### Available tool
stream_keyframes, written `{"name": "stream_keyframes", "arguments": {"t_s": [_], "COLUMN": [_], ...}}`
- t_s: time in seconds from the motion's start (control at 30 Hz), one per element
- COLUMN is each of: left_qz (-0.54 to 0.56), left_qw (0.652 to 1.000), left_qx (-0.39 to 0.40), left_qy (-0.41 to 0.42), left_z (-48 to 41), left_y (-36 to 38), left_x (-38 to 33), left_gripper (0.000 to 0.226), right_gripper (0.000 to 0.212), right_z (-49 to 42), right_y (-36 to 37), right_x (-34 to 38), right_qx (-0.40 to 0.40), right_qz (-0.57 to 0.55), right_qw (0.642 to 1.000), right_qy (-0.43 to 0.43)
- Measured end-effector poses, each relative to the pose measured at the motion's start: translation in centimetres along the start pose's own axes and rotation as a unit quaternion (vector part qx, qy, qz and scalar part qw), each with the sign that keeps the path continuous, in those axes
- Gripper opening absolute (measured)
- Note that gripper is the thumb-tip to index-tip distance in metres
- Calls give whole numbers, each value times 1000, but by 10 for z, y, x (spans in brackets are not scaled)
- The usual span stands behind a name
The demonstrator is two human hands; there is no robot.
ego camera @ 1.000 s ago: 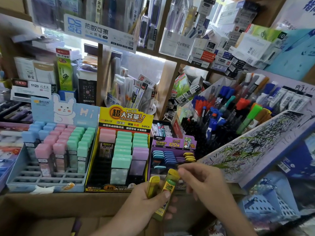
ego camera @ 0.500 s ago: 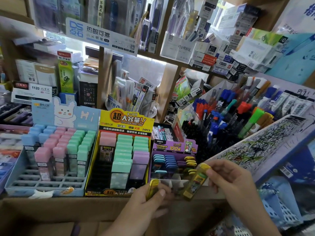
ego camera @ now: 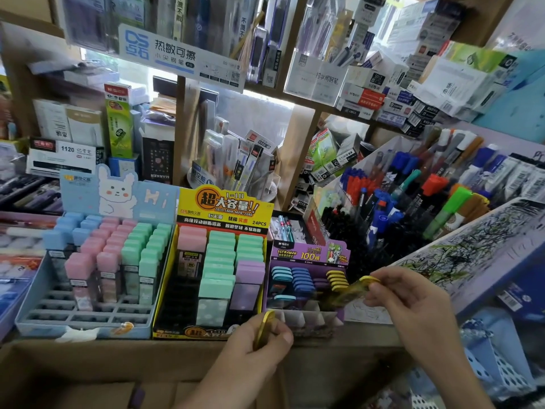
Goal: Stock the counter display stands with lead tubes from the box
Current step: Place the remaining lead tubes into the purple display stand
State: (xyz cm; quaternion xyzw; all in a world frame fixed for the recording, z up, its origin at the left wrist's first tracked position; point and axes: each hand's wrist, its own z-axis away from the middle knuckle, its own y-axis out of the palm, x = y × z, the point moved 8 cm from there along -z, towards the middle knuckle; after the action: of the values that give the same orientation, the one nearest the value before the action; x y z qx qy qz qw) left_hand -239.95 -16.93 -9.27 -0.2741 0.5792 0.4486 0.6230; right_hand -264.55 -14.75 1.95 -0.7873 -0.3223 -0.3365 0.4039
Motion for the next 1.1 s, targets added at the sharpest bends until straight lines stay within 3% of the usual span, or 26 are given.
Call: {"name": "stream_keyframes", "arguments": {"t_s": [0.13,0.23,0.4,0.5,0.57,0.7,0.8,0.93,1.1], "left_qz": [45,-8,-56,-19,7,-36,-30,-12,-96], "left_qw": [997,993,987,993,998,998,997,997,988], "left_qx": [7,9,64,48,29,54,53,24,11], "left_qy": [-60,-121,-138,-110,-63,13,50,68,118], "left_z": [-5,-20,-33,-23,-20,-4,-3,2,6], "left_y": [1,5,11,6,2,-3,1,5,15], "left_x": [6,14,21,17,14,5,-8,-25,-37], "left_gripper": [25,33,33,34,22,34,20,24,19], "right_gripper": [32,31,29,29,26,22,21,23,13], "right_z": [-2,-3,0,4,7,9,14,28,46], "right_y": [3,7,17,26,32,33,29,27,52], "right_x": [-4,-7,-14,-18,-22,-21,-11,-1,14], "right_qx": [-1,3,12,15,19,5,-23,-36,100], "right_qz": [17,36,74,85,112,155,194,92,-78], "right_qw": [1000,999,997,996,993,986,976,993,992], "right_qy": [-9,-17,-26,-32,-35,-54,-91,-59,30]}}
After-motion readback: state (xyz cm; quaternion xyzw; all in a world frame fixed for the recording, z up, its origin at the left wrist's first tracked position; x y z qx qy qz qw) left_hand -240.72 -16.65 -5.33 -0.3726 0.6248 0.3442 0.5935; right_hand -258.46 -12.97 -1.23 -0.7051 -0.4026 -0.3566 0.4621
